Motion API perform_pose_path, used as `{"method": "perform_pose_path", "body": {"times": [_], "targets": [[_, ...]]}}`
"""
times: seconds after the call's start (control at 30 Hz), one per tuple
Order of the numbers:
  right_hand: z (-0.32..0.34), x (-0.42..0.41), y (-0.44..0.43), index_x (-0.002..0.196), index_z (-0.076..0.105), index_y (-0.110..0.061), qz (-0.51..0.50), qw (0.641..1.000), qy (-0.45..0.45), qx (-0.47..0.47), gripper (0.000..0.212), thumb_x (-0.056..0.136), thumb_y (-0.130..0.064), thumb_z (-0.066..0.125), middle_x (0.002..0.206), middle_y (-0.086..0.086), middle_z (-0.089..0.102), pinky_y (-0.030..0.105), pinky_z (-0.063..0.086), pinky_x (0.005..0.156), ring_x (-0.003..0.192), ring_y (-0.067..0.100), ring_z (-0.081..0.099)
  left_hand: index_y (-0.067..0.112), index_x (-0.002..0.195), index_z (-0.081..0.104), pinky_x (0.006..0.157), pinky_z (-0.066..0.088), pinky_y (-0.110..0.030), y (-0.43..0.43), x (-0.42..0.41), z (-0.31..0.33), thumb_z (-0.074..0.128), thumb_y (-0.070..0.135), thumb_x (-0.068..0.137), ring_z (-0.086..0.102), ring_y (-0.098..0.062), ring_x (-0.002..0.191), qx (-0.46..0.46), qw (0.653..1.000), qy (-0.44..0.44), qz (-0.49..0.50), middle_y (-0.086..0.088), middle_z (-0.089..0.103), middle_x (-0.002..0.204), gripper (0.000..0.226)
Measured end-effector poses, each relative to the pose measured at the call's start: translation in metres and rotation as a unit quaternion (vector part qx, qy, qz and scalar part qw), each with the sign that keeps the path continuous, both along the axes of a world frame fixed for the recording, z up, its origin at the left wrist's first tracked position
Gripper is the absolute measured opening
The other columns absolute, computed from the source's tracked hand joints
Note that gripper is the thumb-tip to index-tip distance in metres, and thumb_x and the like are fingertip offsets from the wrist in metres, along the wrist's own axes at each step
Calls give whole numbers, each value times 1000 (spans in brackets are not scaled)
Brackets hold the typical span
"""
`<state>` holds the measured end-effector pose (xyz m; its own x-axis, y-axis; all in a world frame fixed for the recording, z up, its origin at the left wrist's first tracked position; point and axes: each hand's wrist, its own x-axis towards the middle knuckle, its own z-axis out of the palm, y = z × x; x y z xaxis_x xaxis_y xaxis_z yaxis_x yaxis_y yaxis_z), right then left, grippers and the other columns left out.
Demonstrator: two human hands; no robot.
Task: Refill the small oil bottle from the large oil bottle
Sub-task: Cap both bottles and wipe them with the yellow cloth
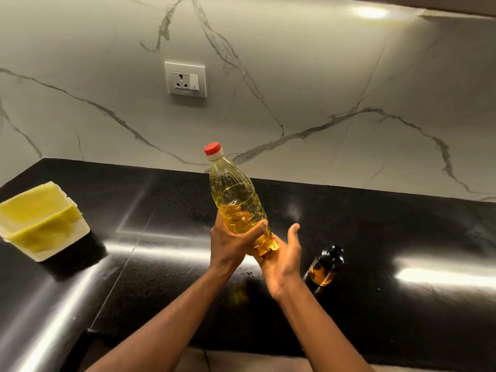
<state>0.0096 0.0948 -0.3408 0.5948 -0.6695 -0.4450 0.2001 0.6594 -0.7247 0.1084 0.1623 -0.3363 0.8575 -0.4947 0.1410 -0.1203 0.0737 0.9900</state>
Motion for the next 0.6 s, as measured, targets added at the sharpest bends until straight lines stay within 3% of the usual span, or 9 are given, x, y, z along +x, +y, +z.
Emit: {"method": "perform_pose_path", "body": {"times": [0.13,0.27,0.37,0.47,0.5,0.6], "targets": [[-6,-8,15,130,73,-12,-1,998,57,-28,94,97,-84,23,119,12,80,50,38,117,126,26,67,22,133,55,74,60,-19,1,7,2,96,30,72,74,-1,94,3,1000,-10,3,7,73,110,74],[-2,-19,15,128,69,-8,-74,997,26,-26,79,99,-75,38,118,18,79,48,44,113,123,31,67,22,131,57,76,63,-25,1,5,1,97,35,69,75,-5,93,8,1000,-3,-4,5,75,108,75],[7,-14,21,125,69,-20,-39,985,76,-153,62,106,-66,32,119,0,78,38,39,117,121,14,65,21,129,58,72,60,-19,2,-2,1,97,33,70,75,-2,90,9,1000,-5,-6,7,75,105,71],[5,-3,18,159,46,-24,61,936,162,-305,88,97,-84,24,158,0,54,33,36,117,146,16,49,23,126,58,72,60,-18,1,-8,2,96,34,69,75,-1,89,3,1000,-11,-14,10,75,102,69],[4,0,11,159,45,-24,76,925,173,-330,98,92,-91,22,159,1,53,32,40,115,146,17,50,23,125,59,72,60,-18,1,-9,2,96,34,69,75,-1,89,1,1000,-12,-18,10,75,101,67],[10,3,-16,126,72,-22,106,938,158,-290,96,92,-88,12,121,4,77,29,59,96,113,15,74,26,124,59,74,61,-20,3,-6,4,96,33,69,75,-3,91,-7,1000,6,-20,10,75,103,66]]}}
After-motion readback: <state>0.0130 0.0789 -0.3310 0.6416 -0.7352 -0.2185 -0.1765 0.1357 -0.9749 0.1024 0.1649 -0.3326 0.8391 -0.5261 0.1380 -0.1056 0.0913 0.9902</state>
